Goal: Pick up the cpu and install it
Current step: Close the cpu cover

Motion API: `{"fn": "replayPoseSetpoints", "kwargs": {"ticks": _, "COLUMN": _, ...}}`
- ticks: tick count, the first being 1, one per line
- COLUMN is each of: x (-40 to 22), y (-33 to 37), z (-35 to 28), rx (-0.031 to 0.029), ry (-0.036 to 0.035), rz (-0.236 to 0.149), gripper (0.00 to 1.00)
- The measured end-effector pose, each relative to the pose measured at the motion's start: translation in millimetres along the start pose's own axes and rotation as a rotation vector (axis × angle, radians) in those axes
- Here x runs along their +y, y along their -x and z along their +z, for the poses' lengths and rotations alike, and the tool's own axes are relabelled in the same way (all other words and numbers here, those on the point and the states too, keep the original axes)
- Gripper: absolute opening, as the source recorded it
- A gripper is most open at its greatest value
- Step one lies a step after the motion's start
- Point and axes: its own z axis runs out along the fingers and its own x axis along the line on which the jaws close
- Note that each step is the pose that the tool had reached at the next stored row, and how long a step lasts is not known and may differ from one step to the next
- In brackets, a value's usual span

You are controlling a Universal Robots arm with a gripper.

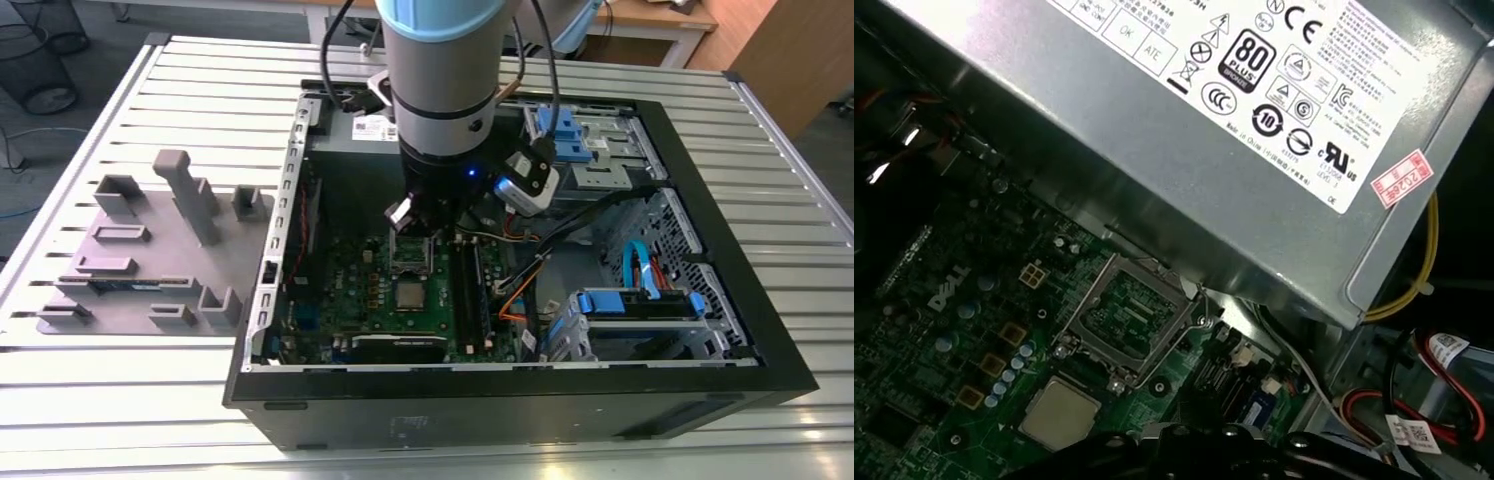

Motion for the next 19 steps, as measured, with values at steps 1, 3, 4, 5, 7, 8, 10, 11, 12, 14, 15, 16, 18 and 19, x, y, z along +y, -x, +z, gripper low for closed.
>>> {"fn": "replayPoseSetpoints", "kwargs": {"ticks": 1, "x": 0.2, "y": 0.2, "z": 0.4, "rx": -0.0002, "ry": 0.0002, "rz": 0.0, "gripper": 0.11}}
{"fn": "replayPoseSetpoints", "kwargs": {"ticks": 3, "x": 0.7, "y": 0.9, "z": 1.6, "rx": -0.0003, "ry": 0.0003, "rz": 0.0, "gripper": 0.11}}
{"fn": "replayPoseSetpoints", "kwargs": {"ticks": 4, "x": 0.8, "y": 1.3, "z": 2.5, "rx": -0.0002, "ry": 0.0004, "rz": 0.0, "gripper": 0.11}}
{"fn": "replayPoseSetpoints", "kwargs": {"ticks": 5, "x": 0.9, "y": 2.0, "z": 3.5, "rx": 0.0002, "ry": 0.0005, "rz": 0.0, "gripper": 0.11}}
{"fn": "replayPoseSetpoints", "kwargs": {"ticks": 7, "x": 0.1, "y": 4.1, "z": 5.6, "rx": 0.0016, "ry": 0.0013, "rz": 0.001, "gripper": 0.11}}
{"fn": "replayPoseSetpoints", "kwargs": {"ticks": 8, "x": -0.4, "y": 5.4, "z": 6.8, "rx": 0.0028, "ry": 0.0019, "rz": 0.002, "gripper": 0.11}}
{"fn": "replayPoseSetpoints", "kwargs": {"ticks": 10, "x": -0.7, "y": 7.7, "z": 9.4, "rx": 0.0051, "ry": 0.0031, "rz": 0.003, "gripper": 0.11}}
{"fn": "replayPoseSetpoints", "kwargs": {"ticks": 11, "x": -0.2, "y": 8.6, "z": 10.7, "rx": 0.0063, "ry": 0.0035, "rz": 0.004, "gripper": 0.11}}
{"fn": "replayPoseSetpoints", "kwargs": {"ticks": 12, "x": 0.7, "y": 9.2, "z": 12.2, "rx": 0.0073, "ry": 0.0041, "rz": 0.005, "gripper": 0.11}}
{"fn": "replayPoseSetpoints", "kwargs": {"ticks": 14, "x": 2.5, "y": 10.3, "z": 14.4, "rx": 0.0089, "ry": 0.0053, "rz": 0.006, "gripper": 0.11}}
{"fn": "replayPoseSetpoints", "kwargs": {"ticks": 15, "x": 2.5, "y": 10.3, "z": 14.6, "rx": 0.0088, "ry": 0.0054, "rz": 0.006, "gripper": 0.11}}
{"fn": "replayPoseSetpoints", "kwargs": {"ticks": 16, "x": 2.5, "y": 10.3, "z": 14.6, "rx": 0.0089, "ry": 0.0054, "rz": 0.006, "gripper": 0.11}}
{"fn": "replayPoseSetpoints", "kwargs": {"ticks": 18, "x": 2.6, "y": 10.2, "z": 14.6, "rx": 0.0091, "ry": 0.0054, "rz": 0.006, "gripper": 0.11}}
{"fn": "replayPoseSetpoints", "kwargs": {"ticks": 19, "x": 2.6, "y": 10.2, "z": 14.6, "rx": 0.0094, "ry": 0.0055, "rz": 0.006, "gripper": 0.11}}
